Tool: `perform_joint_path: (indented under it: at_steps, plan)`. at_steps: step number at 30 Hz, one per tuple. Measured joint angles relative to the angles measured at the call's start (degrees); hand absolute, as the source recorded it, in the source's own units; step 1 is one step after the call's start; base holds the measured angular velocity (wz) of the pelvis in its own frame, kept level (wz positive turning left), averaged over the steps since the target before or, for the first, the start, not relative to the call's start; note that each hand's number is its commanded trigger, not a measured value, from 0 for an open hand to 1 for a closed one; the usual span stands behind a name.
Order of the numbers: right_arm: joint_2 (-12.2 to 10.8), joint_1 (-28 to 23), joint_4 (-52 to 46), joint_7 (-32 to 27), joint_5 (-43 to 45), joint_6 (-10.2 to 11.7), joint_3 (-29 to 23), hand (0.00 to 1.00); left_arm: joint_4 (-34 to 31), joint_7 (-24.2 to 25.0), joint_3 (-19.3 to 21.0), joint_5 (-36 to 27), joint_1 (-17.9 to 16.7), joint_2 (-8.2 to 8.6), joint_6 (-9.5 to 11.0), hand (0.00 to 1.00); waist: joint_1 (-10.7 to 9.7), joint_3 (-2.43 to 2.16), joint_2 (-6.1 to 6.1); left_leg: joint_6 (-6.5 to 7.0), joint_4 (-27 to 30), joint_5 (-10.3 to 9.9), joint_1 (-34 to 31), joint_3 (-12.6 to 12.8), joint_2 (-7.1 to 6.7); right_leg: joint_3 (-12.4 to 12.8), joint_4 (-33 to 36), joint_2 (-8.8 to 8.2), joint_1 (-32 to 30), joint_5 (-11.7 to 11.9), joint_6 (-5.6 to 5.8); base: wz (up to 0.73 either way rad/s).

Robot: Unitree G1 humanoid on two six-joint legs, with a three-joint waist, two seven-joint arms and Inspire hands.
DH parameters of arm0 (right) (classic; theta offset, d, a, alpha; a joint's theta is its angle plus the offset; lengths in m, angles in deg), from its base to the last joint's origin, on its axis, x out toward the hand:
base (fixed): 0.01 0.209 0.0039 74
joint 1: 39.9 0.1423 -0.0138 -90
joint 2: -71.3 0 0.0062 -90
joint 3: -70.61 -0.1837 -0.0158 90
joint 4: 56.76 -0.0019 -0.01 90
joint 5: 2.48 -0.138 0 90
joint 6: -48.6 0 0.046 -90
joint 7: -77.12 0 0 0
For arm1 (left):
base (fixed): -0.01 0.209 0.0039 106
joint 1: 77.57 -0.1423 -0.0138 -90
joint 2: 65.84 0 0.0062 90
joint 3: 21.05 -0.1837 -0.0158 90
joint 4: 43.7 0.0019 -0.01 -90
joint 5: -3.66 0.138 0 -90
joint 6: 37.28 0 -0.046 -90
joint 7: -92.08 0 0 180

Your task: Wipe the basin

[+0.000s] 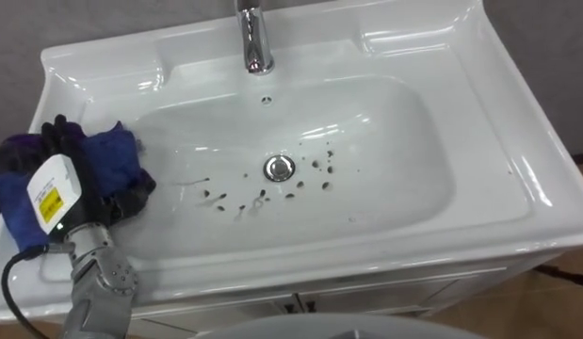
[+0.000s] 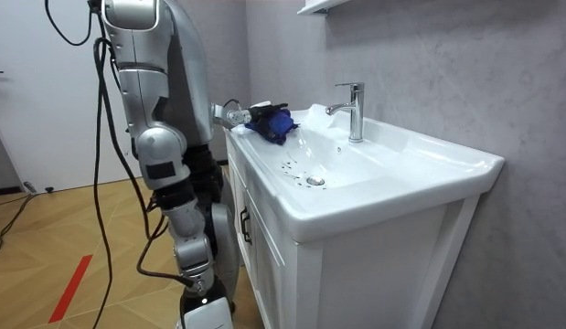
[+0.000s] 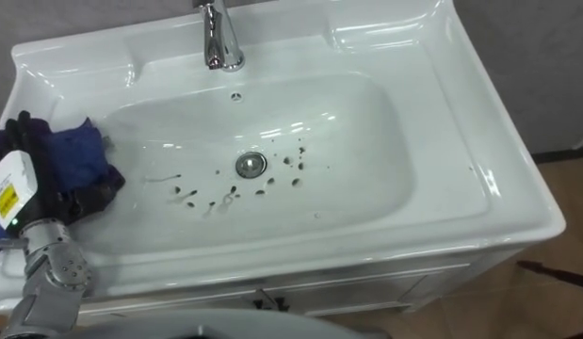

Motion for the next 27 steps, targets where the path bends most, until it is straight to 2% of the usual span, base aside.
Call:
perform_joint_path:
  at_steps: [10, 13, 14, 17, 19, 20, 21, 24, 25, 26, 27]
  plan:
    - [-0.1, -0.1, -0.1, -0.7, 0.0, -0.2, 0.1, 0.00, 2.0, 0.9, 0.0, -0.1, 0.9, -0.07, -0.5, 0.00, -0.5, 0.00, -0.06, 0.00, -0.1, 0.0, 0.0, 0.8, 0.05, 1.2, -0.1, 0.09, -0.6, 0.0, 0.00, -0.04]
    - [-0.1, 0.0, -0.4, -0.6, 0.1, -1.2, 0.0, 0.00, 4.9, 1.1, -0.2, -0.1, 2.0, -0.05, -0.5, 0.00, -0.4, -0.16, 0.21, 0.00, -0.2, 0.0, 0.1, 1.0, 0.18, 1.6, -0.1, 0.32, -0.5, 0.0, -0.05, -0.04]
    - [-0.1, -0.1, -0.7, -0.6, 0.1, -1.3, 0.0, 0.00, 5.3, 1.1, -0.2, -0.1, 2.1, -0.05, -0.5, 0.16, -0.5, -0.20, 0.28, 0.00, -0.2, 0.0, 0.2, 1.2, 0.22, 1.8, -0.1, 0.37, -0.5, 0.1, -0.08, -0.15]
    - [-0.1, -0.3, -1.3, -0.6, 0.1, -1.9, 0.0, 0.00, 7.0, 1.1, -0.2, -0.1, 2.1, -0.03, -0.5, 0.33, -0.5, -0.39, 0.64, -0.01, -0.5, 0.0, 1.0, 2.0, 0.43, 2.6, -0.1, 0.58, -0.1, 0.1, -0.18, -0.16]
    - [-0.1, -0.3, -1.4, -0.6, 0.1, -2.3, 0.0, 0.00, 7.6, 1.3, -0.2, -0.5, 2.3, 0.08, -0.5, 0.30, -0.5, -0.51, 0.82, -0.05, -0.9, 0.0, 1.0, 2.1, 0.48, 2.6, -0.1, 0.67, -0.2, 0.1, -0.19, -0.02]
    - [-0.1, -0.3, -1.4, -0.6, 0.1, -2.4, 0.0, 0.00, 7.6, 1.3, -0.2, -0.6, 2.3, 0.09, -0.5, 0.15, -0.5, -0.51, 0.82, -0.05, -0.9, 0.0, 1.1, 2.1, 0.48, 2.6, -0.1, 0.67, -0.2, 0.1, -0.19, 0.00]
    - [-0.1, -0.2, -1.4, -0.5, 0.1, -2.5, 0.0, 0.00, 7.9, 1.2, -0.2, -0.8, 2.5, 0.08, -0.5, 0.13, -0.5, -0.51, 0.82, -0.05, -0.9, 0.0, 1.4, 2.1, 0.47, 2.6, 0.0, 0.67, -0.1, 0.1, -0.19, 0.00]
    - [-0.1, -0.1, -1.4, 0.2, 0.1, -2.9, 0.0, 0.00, 9.4, 0.9, 0.1, -0.9, 3.4, -0.04, -0.4, 0.24, -0.4, -0.51, 0.81, -0.06, -1.0, 0.0, 2.1, 2.5, 0.51, 2.8, 0.1, 0.66, 0.4, 0.1, -0.20, -0.04]
    - [-0.1, -0.1, -1.4, 0.7, 0.1, -3.3, 0.0, 0.00, 9.9, 0.9, 0.1, -0.8, 3.5, -0.03, -0.4, 0.42, -0.5, -0.53, 0.75, -0.06, -1.0, 0.0, 2.5, 2.5, 0.52, 2.8, -0.1, 0.66, 0.9, 0.1, -0.21, -0.05]
    - [-0.1, -0.1, -1.4, 0.9, 0.1, -3.6, 0.0, 0.00, 10.1, 0.9, 0.2, -0.8, 3.6, -0.10, -0.4, 0.55, -0.5, -0.53, 0.75, -0.06, -1.0, 0.0, 2.8, 2.6, 0.52, 2.9, -0.1, 0.66, 0.9, 0.0, -0.23, -0.07]
    - [-0.1, 0.0, -1.4, 1.1, 0.1, -3.9, -0.1, 0.00, 10.4, 0.9, 0.4, -0.8, 3.9, -0.27, -0.4, 0.55, -0.5, -0.53, 0.75, -0.06, -1.1, 0.0, 3.0, 2.8, 0.56, 3.2, -0.1, 0.69, 1.0, 0.0, -0.25, -0.12]
